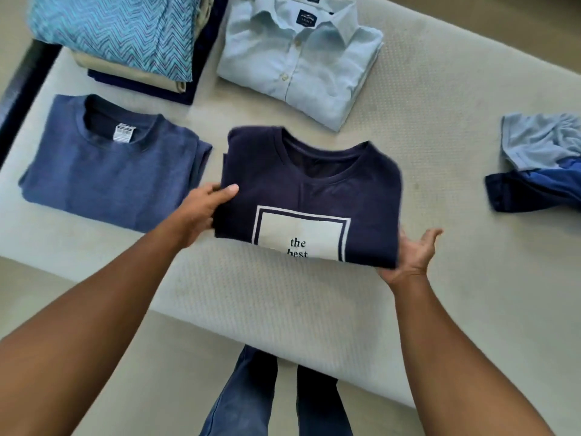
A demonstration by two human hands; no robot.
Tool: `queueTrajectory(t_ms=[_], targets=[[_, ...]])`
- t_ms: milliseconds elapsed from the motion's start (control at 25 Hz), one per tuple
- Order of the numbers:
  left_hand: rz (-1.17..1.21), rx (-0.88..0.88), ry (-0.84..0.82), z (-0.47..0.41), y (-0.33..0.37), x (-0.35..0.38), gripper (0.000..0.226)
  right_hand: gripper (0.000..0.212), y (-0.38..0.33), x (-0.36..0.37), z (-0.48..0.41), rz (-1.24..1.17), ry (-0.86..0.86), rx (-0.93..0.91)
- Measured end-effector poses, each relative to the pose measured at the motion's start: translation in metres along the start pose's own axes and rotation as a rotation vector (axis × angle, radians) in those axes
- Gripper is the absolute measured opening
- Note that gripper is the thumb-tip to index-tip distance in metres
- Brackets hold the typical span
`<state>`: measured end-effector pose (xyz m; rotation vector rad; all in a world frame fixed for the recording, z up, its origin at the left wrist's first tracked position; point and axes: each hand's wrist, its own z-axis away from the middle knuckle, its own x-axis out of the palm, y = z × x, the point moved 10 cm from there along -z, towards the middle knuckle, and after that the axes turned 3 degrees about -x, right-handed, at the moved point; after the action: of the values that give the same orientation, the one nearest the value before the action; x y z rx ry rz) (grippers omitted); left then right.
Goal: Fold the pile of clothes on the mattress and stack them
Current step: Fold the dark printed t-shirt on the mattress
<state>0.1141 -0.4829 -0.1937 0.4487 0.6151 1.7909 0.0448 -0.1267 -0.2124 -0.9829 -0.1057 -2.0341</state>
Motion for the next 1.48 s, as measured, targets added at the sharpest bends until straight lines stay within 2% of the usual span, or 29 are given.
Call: queueTrajectory(t_ms=[80,200,280,400,480,600,720,840,880,1000,1120,1240,1360,1480], targets=[[-0.073,-0.109,0.065,-0.013,-0.037,-0.008,0.057,0.101,-0.005,-0.037,0.004,0.308,0.277,-0.049],[-0.162,-0.121,0.124,-0.020,-0.049,-0.014,0.042,0.051,-0.015,-0.050,0.003,0.829,0.379,-0.085],[-0.213,-0.121,0.102,-0.021,-0.051,-0.016,0.033,0.041,-0.022,-0.052,0.006,1.050,0.475,-0.135],[-0.233,-0.100,0.113,-0.016,-0.048,-0.028,0.024,0.035,-0.009,-0.055,0.023,1.010,0.539,-0.137],[-0.249,-0.122,0.107,-0.008,-0.055,-0.036,0.027,0.034,0.007,-0.061,0.038,0.999,0.545,-0.141],[-0.198,-0.223,-0.061,0.016,-0.076,-0.029,0.031,0.037,0.038,-0.073,0.064,0.925,0.556,-0.101],[-0.113,-0.262,-0.227,0.042,-0.078,-0.017,0.032,0.037,0.069,-0.071,0.090,0.766,0.497,0.007],[-0.035,-0.246,-0.232,0.071,-0.066,-0.023,0.042,0.038,0.081,-0.047,0.116,0.650,0.434,0.094],[0.007,-0.231,-0.214,0.081,-0.060,-0.027,0.039,0.042,0.082,-0.039,0.123,0.639,0.424,0.107],[0.092,-0.183,-0.211,0.128,-0.043,-0.043,0.006,0.049,0.088,-0.001,0.156,0.612,0.379,0.057],[0.091,-0.126,-0.255,0.162,-0.036,-0.077,0.031,0.054,0.105,0.056,0.171,0.636,0.259,-0.012],[0.146,-0.012,-0.203,0.169,-0.020,-0.151,0.021,0.057,0.143,0.120,0.155,0.646,0.117,-0.075],[0.172,0.058,-0.083,0.156,0.001,-0.240,0.046,0.055,0.181,0.179,0.111,0.720,0.035,-0.129],[0.208,0.166,-0.087,0.137,0.043,-0.308,0.046,0.054,0.206,0.245,0.061,0.699,-0.087,-0.199]])
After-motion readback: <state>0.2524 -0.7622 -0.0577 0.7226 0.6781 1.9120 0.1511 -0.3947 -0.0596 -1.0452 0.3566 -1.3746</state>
